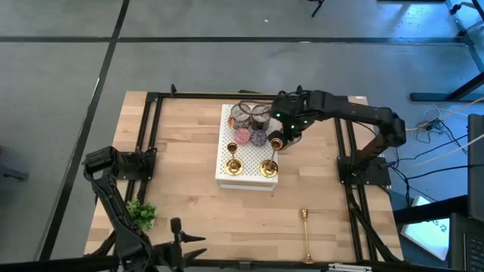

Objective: Pick & Place candle stick holders
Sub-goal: Put the silver scented candle on the shelf

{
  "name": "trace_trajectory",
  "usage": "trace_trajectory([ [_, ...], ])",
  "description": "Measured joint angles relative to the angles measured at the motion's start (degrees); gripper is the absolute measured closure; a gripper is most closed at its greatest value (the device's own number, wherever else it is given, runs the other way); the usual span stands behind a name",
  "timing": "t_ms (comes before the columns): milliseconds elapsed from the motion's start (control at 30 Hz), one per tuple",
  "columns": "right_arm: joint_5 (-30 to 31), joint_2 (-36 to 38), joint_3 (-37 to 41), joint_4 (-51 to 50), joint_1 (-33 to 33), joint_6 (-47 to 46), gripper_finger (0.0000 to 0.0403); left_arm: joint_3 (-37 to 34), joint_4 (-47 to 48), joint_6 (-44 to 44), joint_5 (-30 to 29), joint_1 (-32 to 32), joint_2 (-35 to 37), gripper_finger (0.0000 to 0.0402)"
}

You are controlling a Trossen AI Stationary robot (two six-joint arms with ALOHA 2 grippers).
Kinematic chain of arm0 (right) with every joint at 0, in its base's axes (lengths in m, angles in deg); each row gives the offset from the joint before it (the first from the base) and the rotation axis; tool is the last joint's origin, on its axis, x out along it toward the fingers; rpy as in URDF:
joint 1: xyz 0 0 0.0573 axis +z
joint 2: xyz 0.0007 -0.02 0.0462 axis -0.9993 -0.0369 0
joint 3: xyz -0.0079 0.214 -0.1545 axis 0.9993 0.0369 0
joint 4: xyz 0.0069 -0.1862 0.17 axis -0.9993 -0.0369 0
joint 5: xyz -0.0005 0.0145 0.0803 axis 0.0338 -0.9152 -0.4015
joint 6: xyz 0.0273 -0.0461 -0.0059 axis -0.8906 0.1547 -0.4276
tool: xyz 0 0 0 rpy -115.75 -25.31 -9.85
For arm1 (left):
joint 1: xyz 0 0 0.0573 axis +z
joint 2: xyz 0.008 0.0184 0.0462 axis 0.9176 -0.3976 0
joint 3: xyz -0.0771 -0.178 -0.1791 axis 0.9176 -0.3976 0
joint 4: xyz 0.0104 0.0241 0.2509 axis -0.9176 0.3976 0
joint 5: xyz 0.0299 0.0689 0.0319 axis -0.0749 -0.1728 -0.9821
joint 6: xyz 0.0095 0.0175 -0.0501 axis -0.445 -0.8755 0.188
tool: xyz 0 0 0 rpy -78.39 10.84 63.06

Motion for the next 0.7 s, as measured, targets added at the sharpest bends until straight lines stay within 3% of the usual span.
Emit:
trace_trajectory([
  [700, 1.28, -2.34, 0.0, 2.13, 0.79, 0.71, 0.0045, 0.0, -0.02, 0.4, -1.36, -0.29, 0.04, 0.0258],
])
